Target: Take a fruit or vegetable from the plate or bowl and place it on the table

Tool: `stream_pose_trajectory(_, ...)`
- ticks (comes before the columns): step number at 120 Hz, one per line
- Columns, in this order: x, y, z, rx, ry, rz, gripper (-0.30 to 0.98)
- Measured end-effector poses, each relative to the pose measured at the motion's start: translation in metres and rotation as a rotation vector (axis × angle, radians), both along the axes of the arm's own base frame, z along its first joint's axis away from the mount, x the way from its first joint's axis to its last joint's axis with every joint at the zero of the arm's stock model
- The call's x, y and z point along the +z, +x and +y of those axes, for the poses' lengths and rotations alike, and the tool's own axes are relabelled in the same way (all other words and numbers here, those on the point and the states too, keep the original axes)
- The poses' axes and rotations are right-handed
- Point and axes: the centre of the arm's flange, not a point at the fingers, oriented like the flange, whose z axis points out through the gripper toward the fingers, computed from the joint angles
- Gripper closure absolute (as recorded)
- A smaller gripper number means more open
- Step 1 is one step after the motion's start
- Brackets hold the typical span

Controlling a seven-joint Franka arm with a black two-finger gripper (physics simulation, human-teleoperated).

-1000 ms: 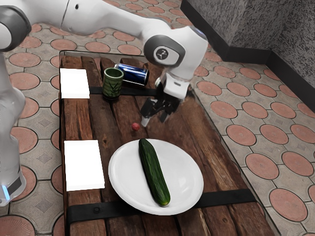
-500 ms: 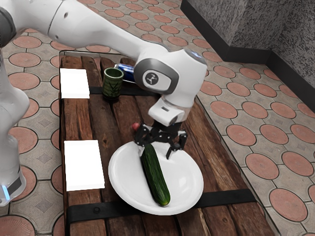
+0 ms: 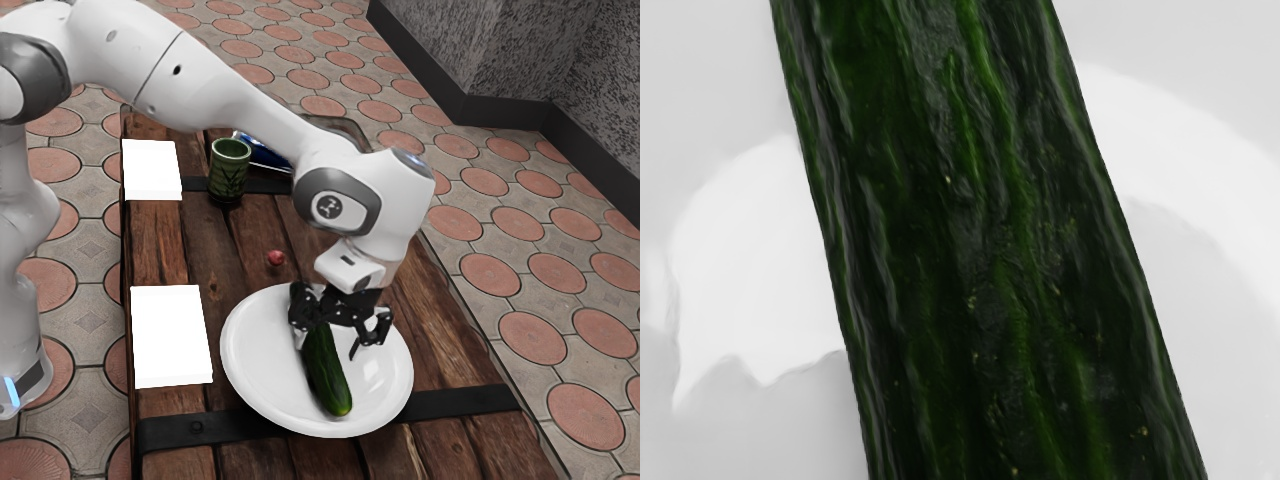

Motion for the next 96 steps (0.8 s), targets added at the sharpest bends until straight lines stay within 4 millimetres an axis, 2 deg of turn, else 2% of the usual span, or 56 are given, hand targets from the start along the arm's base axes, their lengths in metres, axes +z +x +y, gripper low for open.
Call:
stream_pose_trajectory(12, 0.001, 0.005, -0.001, 0.021, -0.03, -0.004, 0.25)
stream_pose_trajectory(20, 0.013, 0.011, 0.002, 0.034, -0.048, -0.03, 0.38)
stream_pose_trajectory(25, 0.043, 0.023, 0.001, 0.033, -0.059, -0.098, 0.45)
stream_pose_trajectory(37, 0.109, 0.04, 0.007, 0.023, -0.06, -0.252, 0.48)
stream_pose_trajectory(52, 0.143, 0.045, 0.033, 0.034, -0.017, -0.317, 0.49)
stream_pose_trajectory(56, 0.157, 0.044, 0.042, 0.038, -0.003, -0.329, 0.5)
stream_pose_trajectory(59, 0.175, 0.04, 0.051, 0.043, 0.009, -0.337, 0.49)
stream_pose_trajectory(62, 0.194, 0.033, 0.065, 0.054, 0.026, -0.343, 0.48)
stream_pose_trajectory(65, 0.21, 0.026, 0.088, 0.085, 0.047, -0.339, 0.48)
stream_pose_trajectory(67, 0.219, 0.02, 0.114, 0.122, 0.064, -0.332, 0.48)
stream_pose_trajectory(70, 0.226, 0.01, 0.168, 0.212, 0.095, -0.312, 0.48)
stream_pose_trajectory(74, 0.218, -0.007, 0.24, 0.338, 0.133, -0.258, 0.48)
stream_pose_trajectory(76, 0.208, -0.017, 0.265, 0.383, 0.146, -0.221, 0.49)
stream_pose_trajectory(79, 0.192, -0.031, 0.292, 0.43, 0.16, -0.169, 0.49)
stream_pose_trajectory(82, 0.177, -0.043, 0.31, 0.463, 0.166, -0.124, 0.5)
stream_pose_trajectory(86, 0.161, -0.057, 0.324, 0.488, 0.171, -0.079, 0.5)
stream_pose_trajectory(96, 0.139, -0.07, 0.334, 0.506, 0.183, -0.019, 0.5)
